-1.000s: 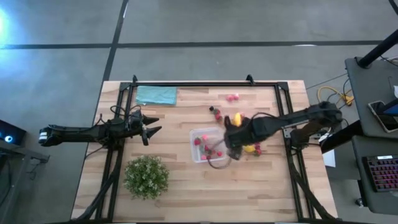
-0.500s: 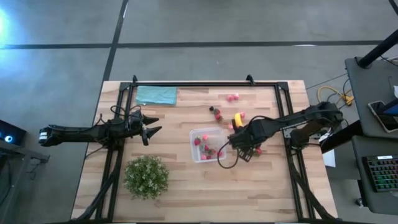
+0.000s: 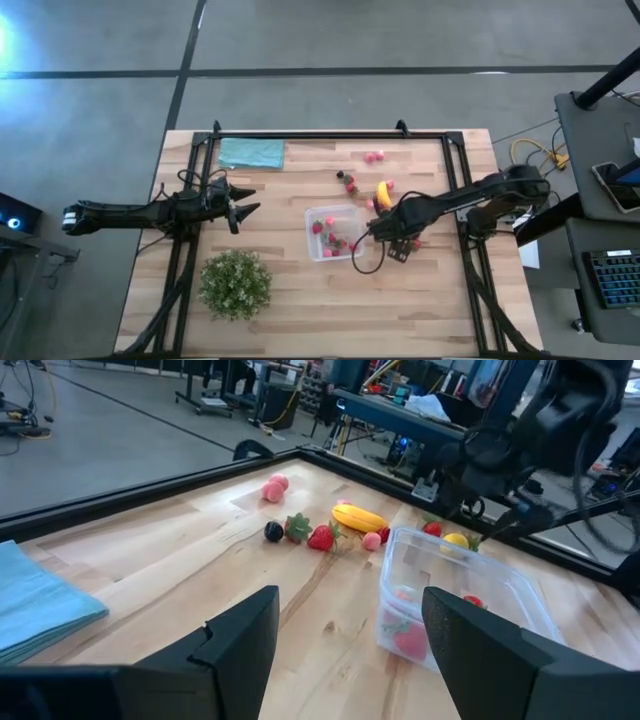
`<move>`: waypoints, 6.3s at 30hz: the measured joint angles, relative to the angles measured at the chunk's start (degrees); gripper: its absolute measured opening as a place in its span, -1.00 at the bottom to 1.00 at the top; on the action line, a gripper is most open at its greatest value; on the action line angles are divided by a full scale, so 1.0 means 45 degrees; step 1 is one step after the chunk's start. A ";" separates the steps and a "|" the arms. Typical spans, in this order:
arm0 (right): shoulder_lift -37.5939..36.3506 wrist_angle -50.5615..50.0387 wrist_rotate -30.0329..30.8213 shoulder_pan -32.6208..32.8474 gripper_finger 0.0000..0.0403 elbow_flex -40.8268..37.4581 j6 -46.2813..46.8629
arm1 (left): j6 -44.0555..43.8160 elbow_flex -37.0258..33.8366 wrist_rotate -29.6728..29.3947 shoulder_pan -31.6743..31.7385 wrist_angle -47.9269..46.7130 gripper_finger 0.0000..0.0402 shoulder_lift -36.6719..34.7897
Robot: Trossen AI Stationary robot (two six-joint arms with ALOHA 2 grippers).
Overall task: Pick and placing Produce into tupperware
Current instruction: Put the lemon into the transparent container, then put the strawberry into the transparent container
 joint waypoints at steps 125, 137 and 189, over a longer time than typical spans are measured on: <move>-0.2146 -0.3455 -0.0069 -0.0913 0.50 0.1311 0.7110 | -0.0001 0.0002 0.0000 -0.0005 0.0000 0.16 0.0002; -0.3624 0.0682 0.0227 -0.0913 0.50 -0.2846 1.1301 | 0.0000 -0.0001 0.0000 0.0000 0.0000 0.16 0.0002; -0.1860 0.3516 0.1878 -0.1070 -0.44 -0.4463 1.3085 | 0.0000 0.0002 0.0000 -0.0001 0.0000 0.16 0.0021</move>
